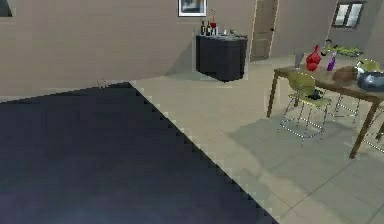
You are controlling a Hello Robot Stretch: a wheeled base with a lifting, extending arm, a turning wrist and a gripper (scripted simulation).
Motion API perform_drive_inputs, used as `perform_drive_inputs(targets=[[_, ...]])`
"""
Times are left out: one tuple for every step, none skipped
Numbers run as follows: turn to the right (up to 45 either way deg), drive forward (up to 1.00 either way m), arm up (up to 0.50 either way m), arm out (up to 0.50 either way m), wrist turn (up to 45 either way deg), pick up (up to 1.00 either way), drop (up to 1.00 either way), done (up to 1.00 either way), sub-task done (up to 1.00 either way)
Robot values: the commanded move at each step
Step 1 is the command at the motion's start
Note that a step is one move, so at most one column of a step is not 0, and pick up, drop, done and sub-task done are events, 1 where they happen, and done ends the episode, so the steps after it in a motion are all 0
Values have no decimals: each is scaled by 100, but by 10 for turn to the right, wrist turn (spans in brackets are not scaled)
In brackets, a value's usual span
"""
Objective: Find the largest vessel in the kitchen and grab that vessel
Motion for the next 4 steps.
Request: perform_drive_inputs(targets=[[0, 100, 0, 0, 0, 0, 0, 0, 0], [0, 100, 0, 0, 0, 0, 0, 0, 0], [0, 100, 0, 0, 0, 0, 0, 0, 0], [0, 100, 0, 0, 0, 0, 0, 0, 0]])
